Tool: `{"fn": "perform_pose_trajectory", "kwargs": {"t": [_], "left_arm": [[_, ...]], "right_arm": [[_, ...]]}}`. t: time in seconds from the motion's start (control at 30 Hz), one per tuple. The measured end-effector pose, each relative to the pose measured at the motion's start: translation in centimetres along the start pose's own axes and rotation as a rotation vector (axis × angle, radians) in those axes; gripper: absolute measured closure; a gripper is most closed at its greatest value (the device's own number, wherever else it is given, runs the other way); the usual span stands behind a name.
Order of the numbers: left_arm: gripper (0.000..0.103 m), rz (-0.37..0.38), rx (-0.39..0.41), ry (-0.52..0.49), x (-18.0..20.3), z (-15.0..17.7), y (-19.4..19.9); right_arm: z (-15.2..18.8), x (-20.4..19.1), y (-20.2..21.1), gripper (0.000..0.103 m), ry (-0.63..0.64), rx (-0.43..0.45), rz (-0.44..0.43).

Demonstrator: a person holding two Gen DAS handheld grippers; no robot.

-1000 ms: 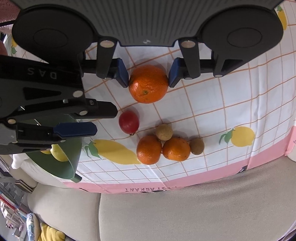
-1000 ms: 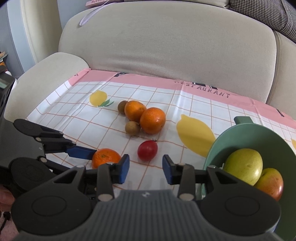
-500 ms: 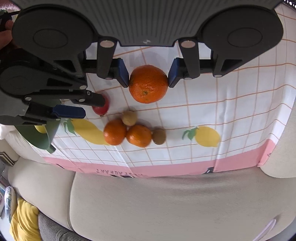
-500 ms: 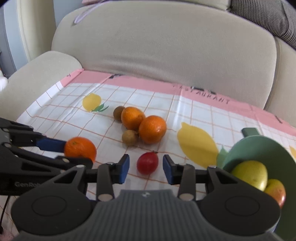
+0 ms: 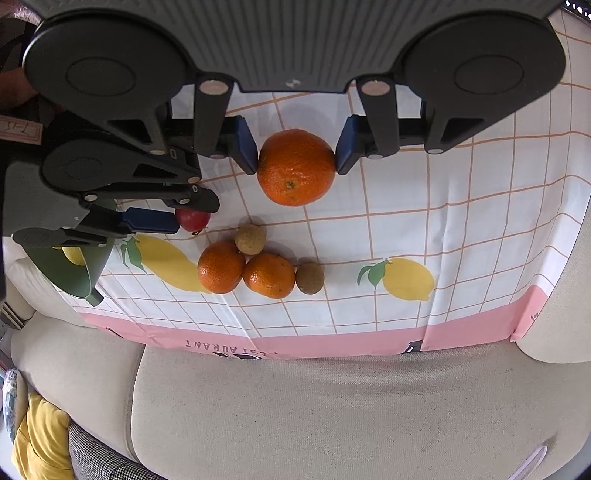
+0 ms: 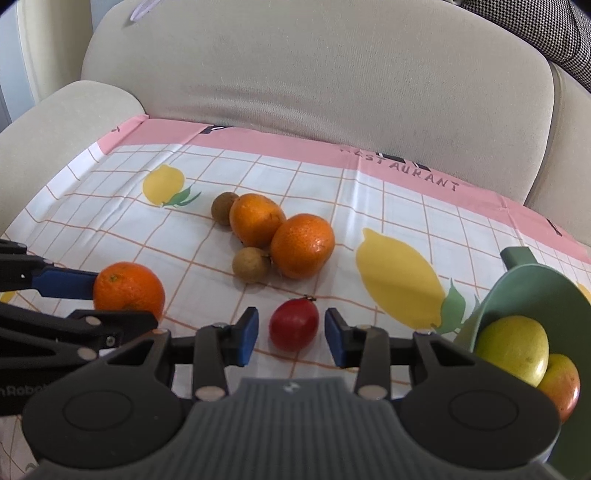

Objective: Organize fruits
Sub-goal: 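Grasp a mandarin with the left tool while the right tool grasps a red tomato, then carry the mandarin and red tomato over the green colander with both tools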

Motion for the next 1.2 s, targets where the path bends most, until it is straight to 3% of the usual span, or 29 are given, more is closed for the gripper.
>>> {"fn": "perform_pose_trajectory", "kwargs": {"t": [0.17, 0.5, 1.2], "left_arm": [[0.051, 0.001, -0.003, -0.004, 0.1, 0.0, 0.0], [0.051, -0.024, -0.009, 0.003, 0.3, -0.1, 0.5], [0.051, -0.082, 0.07, -0.005, 3.1, -0.7, 6.0]], "right_arm": [[0.0, 0.0, -0.3, 0.076, 0.002, -0.007, 0.011], [0.4, -0.5, 1.0, 0.077, 0.036, 0.002, -0.019], [1.7, -1.2, 9.4, 0.077, 0.095, 0.113, -0.019]]}}
Point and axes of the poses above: each gripper's, at about its wrist camera, not at the fingertips, and y roughly against the way its jaws point, x to its right, z to its underside, the point moved 1 cm from there along -y, roughly the way its jaws point, and after that the axes turned 11 degrees about -z, right-handed, at the moved point
